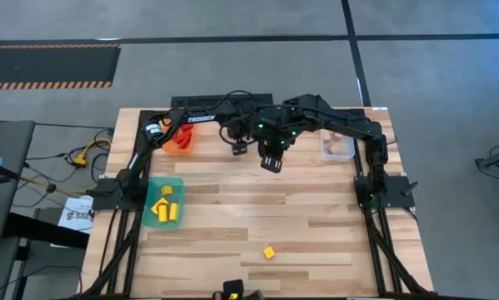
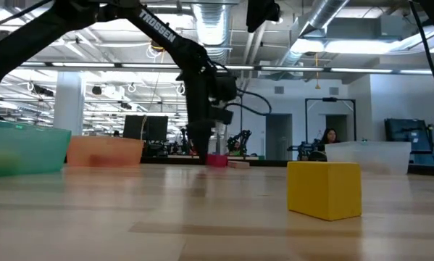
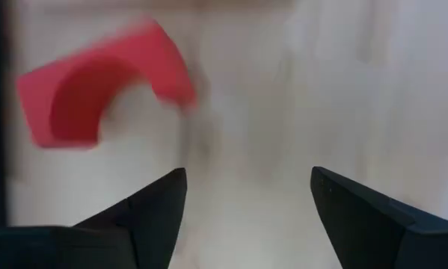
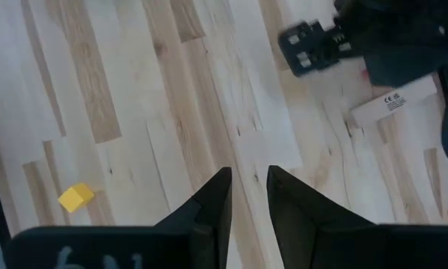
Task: Sort & place blocks by color
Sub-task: Put the red wooden block into the orange bin
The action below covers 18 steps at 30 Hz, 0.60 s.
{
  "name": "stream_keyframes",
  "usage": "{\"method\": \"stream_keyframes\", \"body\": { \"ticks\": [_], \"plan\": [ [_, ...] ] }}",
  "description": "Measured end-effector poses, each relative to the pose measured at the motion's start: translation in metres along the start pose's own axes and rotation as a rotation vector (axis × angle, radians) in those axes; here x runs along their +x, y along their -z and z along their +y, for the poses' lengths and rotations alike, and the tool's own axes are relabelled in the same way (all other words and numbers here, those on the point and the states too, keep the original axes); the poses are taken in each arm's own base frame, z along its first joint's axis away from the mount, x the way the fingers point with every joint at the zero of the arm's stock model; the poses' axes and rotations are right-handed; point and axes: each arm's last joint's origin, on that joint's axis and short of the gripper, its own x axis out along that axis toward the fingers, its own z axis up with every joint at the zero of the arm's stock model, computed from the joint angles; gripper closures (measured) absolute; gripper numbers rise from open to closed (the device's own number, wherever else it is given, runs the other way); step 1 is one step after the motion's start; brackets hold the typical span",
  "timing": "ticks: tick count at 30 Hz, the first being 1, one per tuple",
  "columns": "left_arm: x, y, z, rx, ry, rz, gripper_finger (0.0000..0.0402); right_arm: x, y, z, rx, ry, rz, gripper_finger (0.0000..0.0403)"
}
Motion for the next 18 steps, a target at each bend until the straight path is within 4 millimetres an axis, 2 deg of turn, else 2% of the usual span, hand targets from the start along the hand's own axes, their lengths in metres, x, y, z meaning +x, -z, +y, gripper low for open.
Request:
{"method": "stream_keyframes", "body": {
  "ticks": [2,5,8,11,14,18],
  "plan": [
    [-0.012,0.006,-0.002,-0.001,0.047,0.027,0.0135,0.000,0.000,0.000,-0.006,0.000,0.000,0.0296],
    [-0.037,0.006,-0.005,0.000,0.095,-0.022,0.0138,0.000,0.000,0.000,-0.028,0.001,0.000,0.0296],
    [-0.044,0.002,-0.004,0.000,0.083,-0.089,0.0139,0.000,0.000,-0.002,-0.042,0.002,0.000,0.0296],
    [-0.054,-0.006,0.006,-0.008,0.016,-0.213,0.0139,0.000,0.000,-0.004,-0.057,0.007,-0.001,0.0296],
    [-0.053,-0.013,0.014,-0.045,-0.026,-0.288,0.0139,-0.006,0.001,-0.007,-0.061,0.009,-0.015,0.0296],
    [-0.046,-0.015,0.026,-0.274,-0.137,-0.301,0.0139,-0.016,0.005,-0.014,-0.048,0.014,-0.038,0.0296]
  ]
}}
